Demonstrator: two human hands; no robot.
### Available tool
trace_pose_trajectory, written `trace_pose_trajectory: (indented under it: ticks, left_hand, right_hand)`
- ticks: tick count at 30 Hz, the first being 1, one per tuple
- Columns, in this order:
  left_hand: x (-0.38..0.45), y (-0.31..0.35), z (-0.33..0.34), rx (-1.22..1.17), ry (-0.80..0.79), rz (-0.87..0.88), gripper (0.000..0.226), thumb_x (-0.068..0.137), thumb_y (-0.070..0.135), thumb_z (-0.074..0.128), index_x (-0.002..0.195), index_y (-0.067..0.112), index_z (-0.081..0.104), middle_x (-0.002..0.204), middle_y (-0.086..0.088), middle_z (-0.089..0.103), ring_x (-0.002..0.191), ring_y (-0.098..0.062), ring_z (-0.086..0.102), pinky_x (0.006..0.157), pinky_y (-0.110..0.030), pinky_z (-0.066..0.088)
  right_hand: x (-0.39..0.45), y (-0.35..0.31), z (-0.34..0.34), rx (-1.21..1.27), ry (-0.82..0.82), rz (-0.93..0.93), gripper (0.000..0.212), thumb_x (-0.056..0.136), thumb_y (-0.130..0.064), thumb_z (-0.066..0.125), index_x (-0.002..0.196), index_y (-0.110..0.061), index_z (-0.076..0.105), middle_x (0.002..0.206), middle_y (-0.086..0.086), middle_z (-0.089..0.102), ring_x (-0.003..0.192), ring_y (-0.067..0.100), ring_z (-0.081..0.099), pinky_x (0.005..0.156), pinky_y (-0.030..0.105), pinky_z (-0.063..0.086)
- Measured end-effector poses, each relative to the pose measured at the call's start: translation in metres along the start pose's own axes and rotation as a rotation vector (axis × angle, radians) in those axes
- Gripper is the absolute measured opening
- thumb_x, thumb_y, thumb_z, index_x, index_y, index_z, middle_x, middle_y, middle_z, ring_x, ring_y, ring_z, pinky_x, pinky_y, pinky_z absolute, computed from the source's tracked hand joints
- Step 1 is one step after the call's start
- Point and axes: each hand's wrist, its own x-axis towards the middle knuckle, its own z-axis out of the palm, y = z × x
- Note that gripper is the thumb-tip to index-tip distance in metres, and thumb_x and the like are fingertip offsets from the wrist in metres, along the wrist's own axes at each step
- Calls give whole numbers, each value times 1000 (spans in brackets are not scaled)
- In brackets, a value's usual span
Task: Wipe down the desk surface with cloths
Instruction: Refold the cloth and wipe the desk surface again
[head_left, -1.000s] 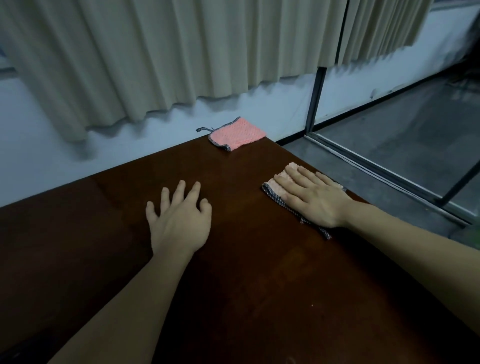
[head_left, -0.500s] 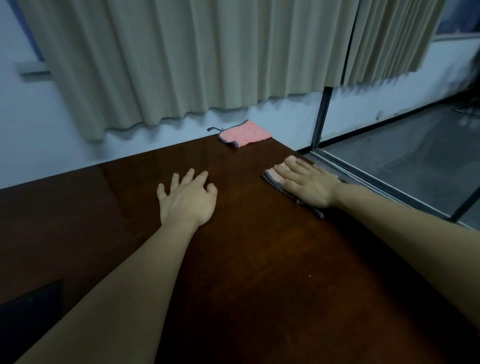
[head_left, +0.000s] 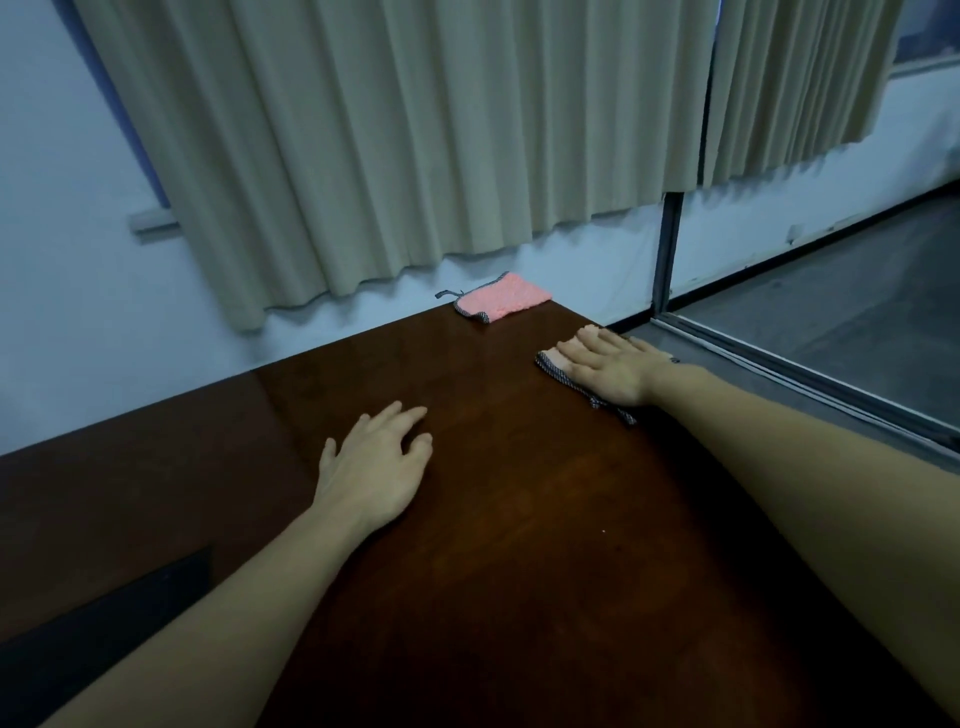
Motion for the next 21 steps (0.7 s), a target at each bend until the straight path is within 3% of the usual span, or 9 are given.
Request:
trace_pose_trajectory:
  ticks: [5, 11, 21]
  left_hand:
    - [-8, -2, 10, 66, -17, 2, 52, 106, 54, 26, 157, 44, 24, 169, 10, 12, 156, -21, 5, 124, -54, 1]
    - [-7, -2, 15, 98, 21, 7, 53, 106, 53, 22, 158, 45, 22, 169, 11, 11, 156, -21, 5, 125, -53, 2]
    - [-8, -3, 17, 101, 28, 2, 52, 105, 54, 22, 157, 48, 22, 168, 13, 11, 156, -18, 4, 125, -50, 1]
  right_hand:
    - [-42, -7, 11, -41, -15, -67, 58, 106, -57, 9, 161, -40, -5, 170, -3, -13, 157, 20, -11, 126, 47, -4]
    - [-128, -5, 28, -32, -28, -237, 58, 105, -59, 10, 159, -46, -6, 167, -13, -18, 154, 10, -17, 124, 37, -11]
    - [-27, 28, 11, -44, 14, -40, 57, 106, -57, 8, 161, -42, -1, 171, -4, -10, 157, 18, -8, 125, 46, -4]
